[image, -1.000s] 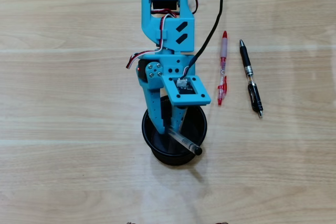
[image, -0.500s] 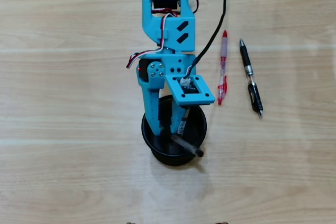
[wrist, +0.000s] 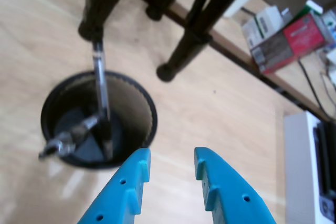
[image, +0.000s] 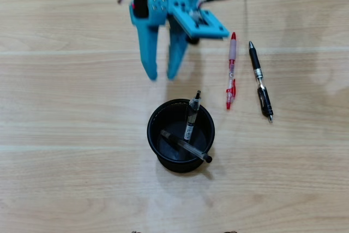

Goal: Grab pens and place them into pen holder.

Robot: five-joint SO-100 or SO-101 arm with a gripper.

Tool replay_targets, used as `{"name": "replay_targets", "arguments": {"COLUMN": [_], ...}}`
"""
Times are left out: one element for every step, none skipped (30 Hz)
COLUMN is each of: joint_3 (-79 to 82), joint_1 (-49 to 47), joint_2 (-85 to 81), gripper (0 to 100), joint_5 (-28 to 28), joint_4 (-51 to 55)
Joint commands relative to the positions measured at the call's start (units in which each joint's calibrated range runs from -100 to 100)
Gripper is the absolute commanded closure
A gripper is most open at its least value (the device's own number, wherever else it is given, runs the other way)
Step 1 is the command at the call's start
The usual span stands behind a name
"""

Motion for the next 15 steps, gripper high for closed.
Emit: {"name": "replay_targets", "arguments": {"joint_3": [-0.4, -0.3, -0.3, -0.3, 0.1, 1.4, 2.8, 4.4, 6.3, 8.4, 9.9, 11.4, 12.7, 13.5, 14.2], "joint_1": [0.6, 0.3, -0.1, -0.5, -1.4, -2.4, -3.4, -4.6, -6.1, -7.6, -9.1, -10.7, -12.3, -13.9, -15.5], "joint_2": [-8.6, -9.0, -9.1, -9.1, -8.9, -8.3, -7.5, -6.4, -5.2, -4.0, -2.6, -1.2, 0.3, 1.9, 3.5], "gripper": [90, 90, 90, 90, 90, 90, 90, 90, 90, 90, 90, 90, 90, 89, 89], "joint_5": [1.6, 1.6, 1.6, 1.3, 1.2, 1.1, 0.9, 0.2, -0.9, -2.3, -3.8, -5.2, -6.4, -7.6, -8.6], "joint_4": [20.6, 25.4, 30.1, 34.4, 38.2, 41.0, 42.8, 43.4, 43.2, 43.1, 42.7, 41.5, 39.7, 37.9, 36.0]}}
